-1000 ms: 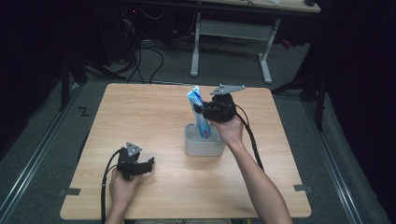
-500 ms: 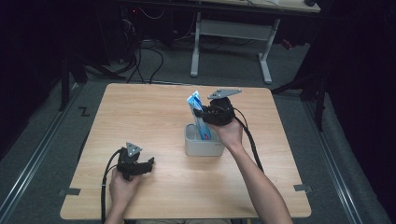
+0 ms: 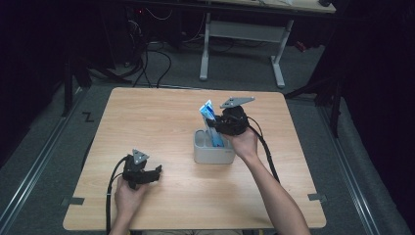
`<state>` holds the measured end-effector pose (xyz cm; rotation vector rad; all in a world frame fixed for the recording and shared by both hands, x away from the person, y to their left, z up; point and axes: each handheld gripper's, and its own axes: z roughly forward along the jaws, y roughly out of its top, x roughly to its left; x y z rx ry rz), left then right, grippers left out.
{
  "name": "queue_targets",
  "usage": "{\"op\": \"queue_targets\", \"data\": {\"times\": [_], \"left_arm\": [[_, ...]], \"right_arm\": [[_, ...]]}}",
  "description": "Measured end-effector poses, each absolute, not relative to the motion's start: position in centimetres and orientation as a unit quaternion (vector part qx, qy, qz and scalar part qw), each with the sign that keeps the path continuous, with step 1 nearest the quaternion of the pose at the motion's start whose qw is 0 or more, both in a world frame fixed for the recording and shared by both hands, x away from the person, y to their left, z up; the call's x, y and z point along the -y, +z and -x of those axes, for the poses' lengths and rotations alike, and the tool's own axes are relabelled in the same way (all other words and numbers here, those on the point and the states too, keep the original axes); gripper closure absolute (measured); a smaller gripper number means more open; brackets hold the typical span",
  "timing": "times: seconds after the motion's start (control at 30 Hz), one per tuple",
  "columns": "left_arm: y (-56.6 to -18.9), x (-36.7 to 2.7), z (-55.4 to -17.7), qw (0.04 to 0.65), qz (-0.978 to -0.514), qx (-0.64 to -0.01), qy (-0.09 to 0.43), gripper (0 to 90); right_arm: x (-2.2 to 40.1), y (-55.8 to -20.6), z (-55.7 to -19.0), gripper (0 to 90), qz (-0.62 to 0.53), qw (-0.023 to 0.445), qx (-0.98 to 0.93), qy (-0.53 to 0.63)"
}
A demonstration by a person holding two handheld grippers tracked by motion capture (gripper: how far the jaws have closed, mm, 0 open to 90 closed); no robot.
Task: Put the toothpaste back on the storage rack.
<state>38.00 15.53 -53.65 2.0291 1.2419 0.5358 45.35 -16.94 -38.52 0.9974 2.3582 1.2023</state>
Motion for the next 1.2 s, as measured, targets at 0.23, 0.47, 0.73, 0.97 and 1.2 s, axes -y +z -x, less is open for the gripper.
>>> {"op": "queue_targets", "data": {"times": [0.23, 0.47, 0.73, 0.97, 1.2], "left_arm": [[-53.6, -15.5, -38.0, 0.344, -0.781, -0.478, 0.206, 22.6], [-53.6, -15.5, -38.0, 0.344, -0.782, -0.478, 0.206, 22.6], [-53.7, -15.5, -38.0, 0.345, -0.781, -0.478, 0.206, 22.6], [-53.6, -15.5, -38.0, 0.345, -0.781, -0.478, 0.206, 22.6], [-53.6, -15.5, -38.0, 0.345, -0.781, -0.478, 0.206, 22.5]], "right_arm": [[17.1, -39.3, -45.1, 72.7, -0.351, 0.149, -0.827, 0.413], [17.3, -39.8, -44.9, 72.5, -0.354, 0.146, -0.83, 0.406], [17.1, -40.1, -44.9, 72.3, -0.357, 0.146, -0.831, 0.402], [17.3, -41.1, -44.9, 72.1, -0.364, 0.137, -0.829, 0.402], [17.3, -41.2, -44.7, 71.0, -0.362, 0.144, -0.829, 0.401]]}}
